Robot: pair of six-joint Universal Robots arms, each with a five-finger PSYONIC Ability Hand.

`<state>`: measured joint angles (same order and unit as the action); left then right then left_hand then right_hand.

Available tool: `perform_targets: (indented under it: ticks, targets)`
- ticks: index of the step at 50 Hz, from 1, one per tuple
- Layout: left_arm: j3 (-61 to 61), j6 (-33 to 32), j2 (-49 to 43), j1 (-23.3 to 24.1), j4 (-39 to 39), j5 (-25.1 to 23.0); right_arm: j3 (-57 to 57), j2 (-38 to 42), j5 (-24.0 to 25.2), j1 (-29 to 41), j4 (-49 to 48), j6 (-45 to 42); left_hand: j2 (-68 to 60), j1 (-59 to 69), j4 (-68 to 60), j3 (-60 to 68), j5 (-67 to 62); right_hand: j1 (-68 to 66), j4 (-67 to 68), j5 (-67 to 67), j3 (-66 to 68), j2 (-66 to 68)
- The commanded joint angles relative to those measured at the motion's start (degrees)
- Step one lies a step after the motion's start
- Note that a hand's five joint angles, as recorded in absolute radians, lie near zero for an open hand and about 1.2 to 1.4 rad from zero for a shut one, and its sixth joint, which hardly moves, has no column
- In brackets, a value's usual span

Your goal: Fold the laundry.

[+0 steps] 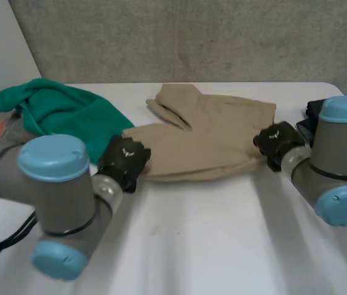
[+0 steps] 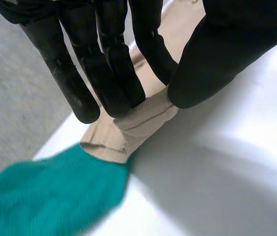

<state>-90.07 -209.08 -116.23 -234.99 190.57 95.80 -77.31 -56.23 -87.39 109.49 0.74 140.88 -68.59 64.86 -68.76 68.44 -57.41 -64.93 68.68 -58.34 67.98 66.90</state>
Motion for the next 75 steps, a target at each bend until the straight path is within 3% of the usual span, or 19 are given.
perform_targets:
  ticks: [1, 6, 13, 18, 23, 28, 34, 43, 52, 54, 55, 59, 65, 69, 73, 75]
  targets:
    - [-8.62, -0.45, 13.04, 2.86, -14.76, 1.06, -9.26, -9.59, 0.2, -0.42, 13.39, -3.59, -11.41, 15.14, -11.24, 11.56, -12.59, -15.07, 11.32, -11.66, 12.02, 13.1]
    - [-13.19, -0.28, 17.53, 7.43, -29.86, 0.45, -19.34, -19.95, 0.29, -0.59, 23.84, -13.32, -11.41, 15.14, -11.24, 11.56, -12.59, -15.07, 11.32, -11.66, 12.02, 13.1]
    - [-14.7, -0.1, 16.66, 17.36, -40.09, 0.36, -29.38, -27.17, 1.16, -0.59, 30.11, -19.77, -11.41, 15.14, -11.24, 11.56, -12.59, -15.07, 11.32, -11.66, 12.02, 13.1]
    - [-10.22, -0.37, 14.46, 13.69, -38.61, 0.62, -29.4, -27.18, 2.83, -0.59, 29.67, -19.68, -11.41, 15.14, -11.24, 11.56, -12.59, -15.07, 11.32, -11.66, 12.02, 13.1]
    - [-1.61, -0.28, 7.79, 9.99, -32.29, 0.88, -26.85, -25.43, 4.24, -0.42, 24.23, -17.14, -11.41, 15.14, -11.24, 11.56, -12.59, -15.07, 11.32, -11.66, 12.02, 13.1]
    - [6.56, -0.37, 3.3, 6.83, -24.47, 0.88, -22.37, -19.2, 2.4, 0.2, 15.98, -11.34, -11.41, 15.14, -11.24, 11.56, -12.59, -15.07, 11.32, -11.66, 12.02, 13.1]
    - [12.9, -0.45, -4.0, 4.19, -16.02, 0.62, -19.99, -15.41, -0.24, 0.29, 12.44, -9.75, -11.41, 15.14, -11.24, 11.56, -12.59, -15.07, 11.32, -11.66, 12.02, 13.1]
    - [8.61, 0.07, -3.83, 5.86, -19.43, 0.79, -24.2, -15.23, -0.42, -0.33, 12.09, -9.75, -11.41, 15.14, -11.24, 11.56, -12.59, -15.07, 11.32, -11.66, 12.02, 13.1]
    - [-2.12, -0.19, 9.17, 8.14, -28.93, -0.43, -27.64, -18.92, -0.77, -0.68, 11.92, -9.92, -11.41, 15.14, -11.24, 11.56, -12.59, -15.07, 11.32, -11.66, 12.02, 13.1]
    - [-2.3, -0.28, 10.58, 8.23, -29.02, -1.14, -27.81, -19.36, -0.59, -0.68, 11.92, -9.84, 8.62, -4.89, 8.79, -8.47, 7.43, -15.07, 11.32, -11.66, 12.02, 13.1]
    - [-1.87, -0.37, 11.72, 7.88, -28.67, -2.1, -27.81, -19.53, -0.5, -0.68, 11.83, -9.84, 38.06, -34.33, 38.23, -37.91, 36.88, -15.07, 11.32, -11.66, 12.02, 13.1]
    - [1.98, -0.37, 12.26, 5.17, -24.65, -4.38, -27.99, -19.8, -0.59, -0.59, 10.95, -9.75, 57.85, -54.12, 58.02, -57.7, 56.67, -15.07, 11.32, -11.66, 12.02, 13.1]
    - [6.57, -0.37, 6.65, -2.57, -14.89, -8.16, -28.78, -19.8, -0.94, -0.51, 9.1, -9.75, 53.68, -49.95, 53.85, -53.53, 52.5, -15.07, 11.32, -11.66, 12.02, 13.1]
    - [10.17, -0.19, -1.08, -6.18, -10.92, -14.31, -28.95, -19.8, -1.03, -0.51, 9.02, -9.66, 41.58, -37.85, 41.75, -41.43, 40.4, -15.07, 11.32, -11.66, 12.02, 13.1]
    - [15.09, 0.16, -9.43, -8.99, -11.18, -21.6, -29.22, -19.8, -1.03, -0.51, 8.58, -9.57, 20.77, -17.04, 20.94, -20.62, 19.58, -15.07, 11.32, -11.66, 12.02, 13.1]
    - [16.32, 0.42, -11.2, -9.78, -11.36, -23.02, -29.39, -19.8, -1.03, -0.51, 8.23, -9.57, 12.66, -8.93, 12.83, -12.51, 11.47, -15.07, 11.32, -11.66, 12.02, 13.1]
